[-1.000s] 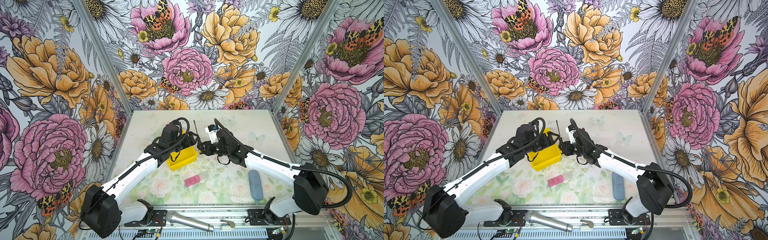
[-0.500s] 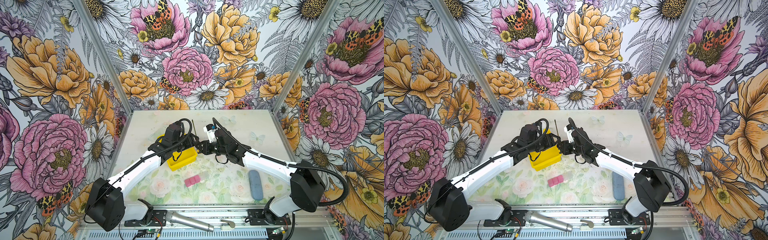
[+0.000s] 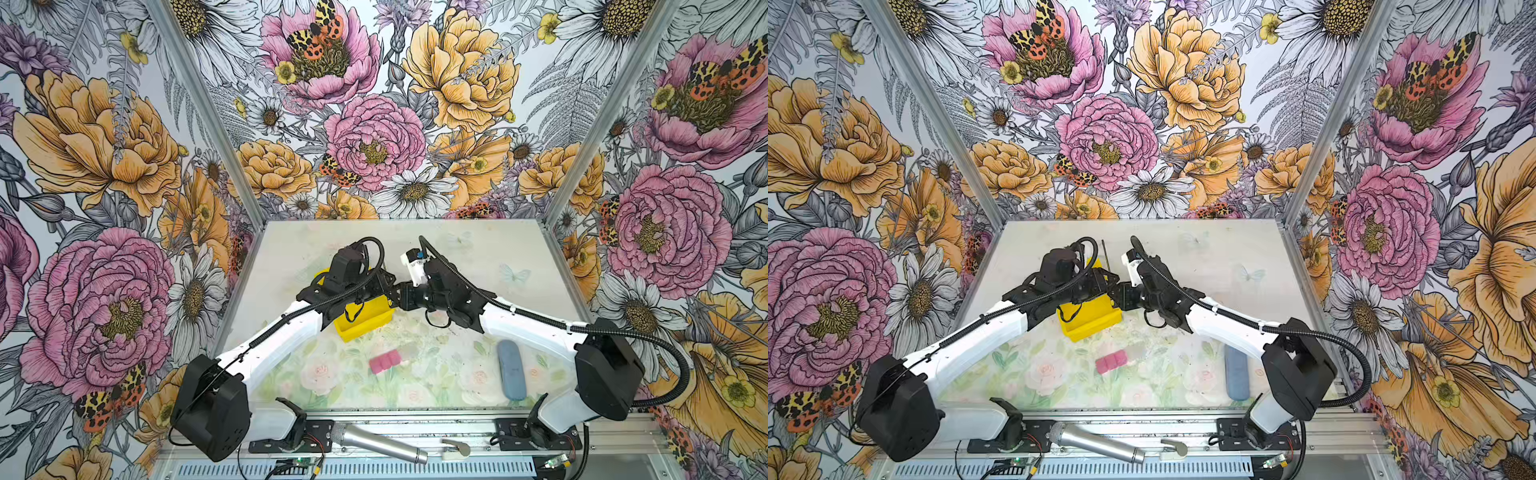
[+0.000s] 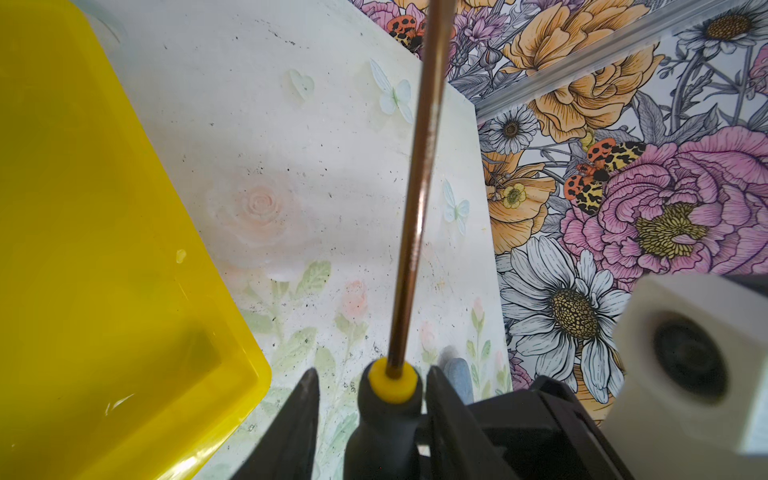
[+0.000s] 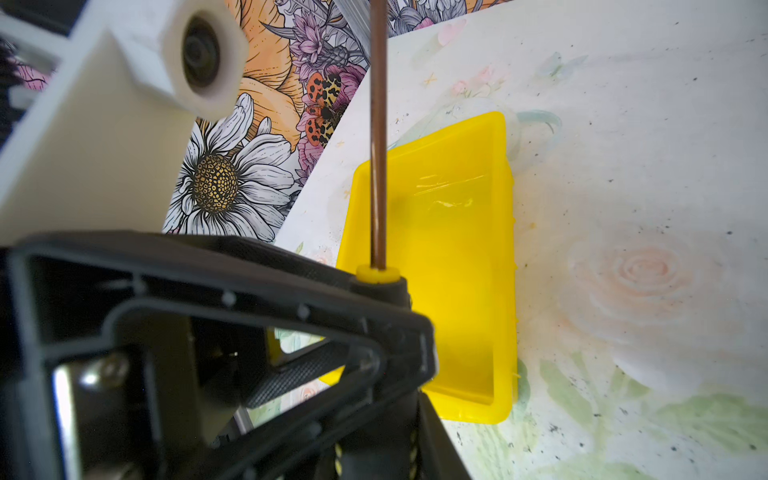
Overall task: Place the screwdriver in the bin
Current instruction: 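Close the left gripper on the handle while the right gripper opens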
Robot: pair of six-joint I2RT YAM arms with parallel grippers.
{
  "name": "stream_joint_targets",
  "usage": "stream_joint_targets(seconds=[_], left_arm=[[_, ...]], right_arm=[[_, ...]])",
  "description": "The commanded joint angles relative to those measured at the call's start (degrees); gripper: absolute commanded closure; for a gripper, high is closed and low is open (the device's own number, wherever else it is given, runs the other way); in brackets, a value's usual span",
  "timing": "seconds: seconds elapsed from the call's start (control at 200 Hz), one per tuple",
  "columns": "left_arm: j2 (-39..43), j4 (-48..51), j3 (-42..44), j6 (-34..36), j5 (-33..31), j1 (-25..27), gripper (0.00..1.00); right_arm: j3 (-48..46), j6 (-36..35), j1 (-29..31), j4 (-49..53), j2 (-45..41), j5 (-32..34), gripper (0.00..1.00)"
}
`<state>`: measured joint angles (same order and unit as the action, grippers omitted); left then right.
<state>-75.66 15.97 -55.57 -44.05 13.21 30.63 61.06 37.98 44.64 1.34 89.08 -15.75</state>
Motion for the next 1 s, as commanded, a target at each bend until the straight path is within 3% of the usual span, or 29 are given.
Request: stream_joint_targets(seconds=[0.0,0.44,0.62,0.821,0.996], left_arm=[[-0.3,-2.0,1.2,0.1,1.3,0.3,0.63],[1.2,-2.8,2.4,0.1,2.2,-0.7,0.80],[2.5,-2.4,3.2,0.3,2.2,-1.5,0.92],[4.1,-0.8,3.9,1.3,2.1,-3.6,0.94],[6.1,2.8,3.8,2.9,2.6,-9.3,0.95]], right_arm=[[2.5,0.2,0.5,-2.4,0.9,-0.2,0.79],[2.7,0.1,0.5,-1.3,0.5,0.8,0.74],[3.1,0.5,0.5,-0.4,0.7,1.5,0.61],[3.4,0.6,0.5,0.1,0.5,1.8,0.42],[2.4,0.0,0.5,1.8,-1.0,3.8,0.30]])
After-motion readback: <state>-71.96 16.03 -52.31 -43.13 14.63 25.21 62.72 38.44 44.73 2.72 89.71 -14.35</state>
